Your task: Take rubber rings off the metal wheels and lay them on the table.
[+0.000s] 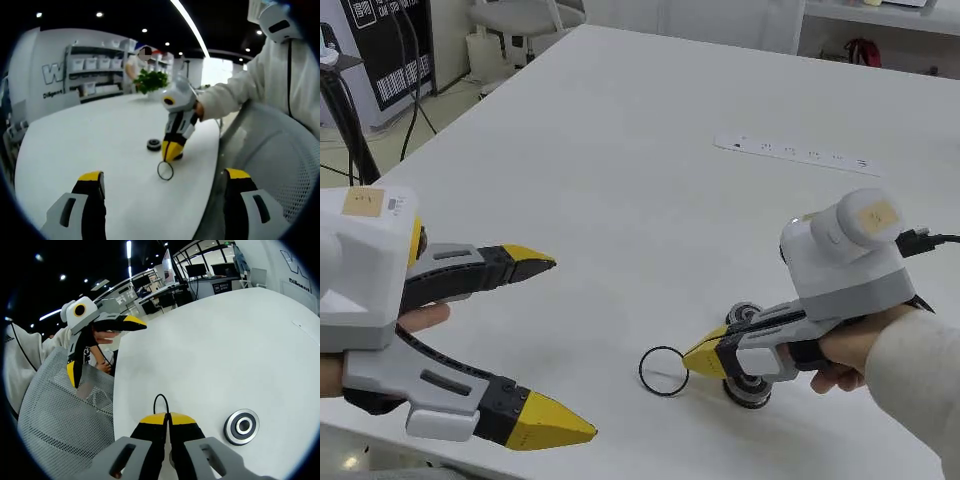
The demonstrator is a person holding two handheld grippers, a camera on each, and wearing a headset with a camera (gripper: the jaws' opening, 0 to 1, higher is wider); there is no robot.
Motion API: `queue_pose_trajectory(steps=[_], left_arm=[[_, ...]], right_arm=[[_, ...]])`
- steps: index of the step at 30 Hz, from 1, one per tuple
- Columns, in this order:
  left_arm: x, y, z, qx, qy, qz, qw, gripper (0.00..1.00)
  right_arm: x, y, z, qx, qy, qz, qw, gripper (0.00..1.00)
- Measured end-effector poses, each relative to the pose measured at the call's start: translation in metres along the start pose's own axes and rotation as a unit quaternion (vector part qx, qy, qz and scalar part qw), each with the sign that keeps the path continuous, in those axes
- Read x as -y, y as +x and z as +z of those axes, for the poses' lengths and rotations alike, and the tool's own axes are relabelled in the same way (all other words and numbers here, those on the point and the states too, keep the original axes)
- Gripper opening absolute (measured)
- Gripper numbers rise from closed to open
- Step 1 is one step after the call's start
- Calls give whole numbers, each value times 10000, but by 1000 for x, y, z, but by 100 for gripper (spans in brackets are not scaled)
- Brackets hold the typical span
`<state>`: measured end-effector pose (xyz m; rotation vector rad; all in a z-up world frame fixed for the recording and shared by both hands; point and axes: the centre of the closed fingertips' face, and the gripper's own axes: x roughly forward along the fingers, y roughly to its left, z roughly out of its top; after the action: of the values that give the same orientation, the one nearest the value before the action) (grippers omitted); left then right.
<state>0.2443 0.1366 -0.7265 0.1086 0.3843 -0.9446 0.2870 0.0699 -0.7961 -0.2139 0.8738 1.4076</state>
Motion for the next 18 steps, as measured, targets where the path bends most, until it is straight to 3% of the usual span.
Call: queue_pose_trajectory(steps=[9,15,18], left_arm=[[1,0,1,-47,24,-12,10000,100],[1,2,5,-38,64,-32,10000,100],[0,5,9,-10,75,-49,10000,100]], right_arm=[[6,-5,0,50,18,-94,9999,3],[8,-17,2,124,-26,-161,9998,4],[6,-28,10,311,-6,-174,9994,5]])
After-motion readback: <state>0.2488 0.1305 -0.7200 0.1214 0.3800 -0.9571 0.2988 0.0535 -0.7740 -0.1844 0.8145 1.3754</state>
